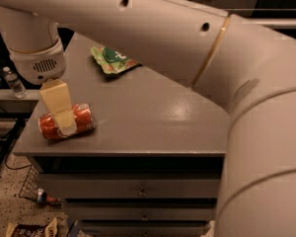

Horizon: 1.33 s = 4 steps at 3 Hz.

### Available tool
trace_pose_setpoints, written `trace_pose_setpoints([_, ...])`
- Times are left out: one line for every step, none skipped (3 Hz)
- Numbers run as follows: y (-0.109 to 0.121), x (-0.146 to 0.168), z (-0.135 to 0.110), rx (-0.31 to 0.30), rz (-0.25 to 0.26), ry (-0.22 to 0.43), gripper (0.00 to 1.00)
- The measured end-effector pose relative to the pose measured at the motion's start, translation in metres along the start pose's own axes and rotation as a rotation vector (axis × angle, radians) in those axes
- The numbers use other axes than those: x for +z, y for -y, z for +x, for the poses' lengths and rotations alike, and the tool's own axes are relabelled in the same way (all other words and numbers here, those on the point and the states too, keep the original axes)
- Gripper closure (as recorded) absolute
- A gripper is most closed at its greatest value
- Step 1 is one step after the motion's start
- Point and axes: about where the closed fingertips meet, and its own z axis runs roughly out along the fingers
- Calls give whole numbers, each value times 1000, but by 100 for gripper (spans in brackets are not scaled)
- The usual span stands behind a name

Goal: Place coke can upright

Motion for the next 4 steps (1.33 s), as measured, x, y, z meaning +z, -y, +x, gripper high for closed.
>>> trace_pose_setpoints([14,18,-20,18,-17,-13,0])
trace_pose_setpoints([20,38,-27,67,-24,-60,0])
trace_pose_setpoints([20,50,-19,116,-29,-107,0])
trace_pose_setpoints([20,57,-8,154,-32,-139,0])
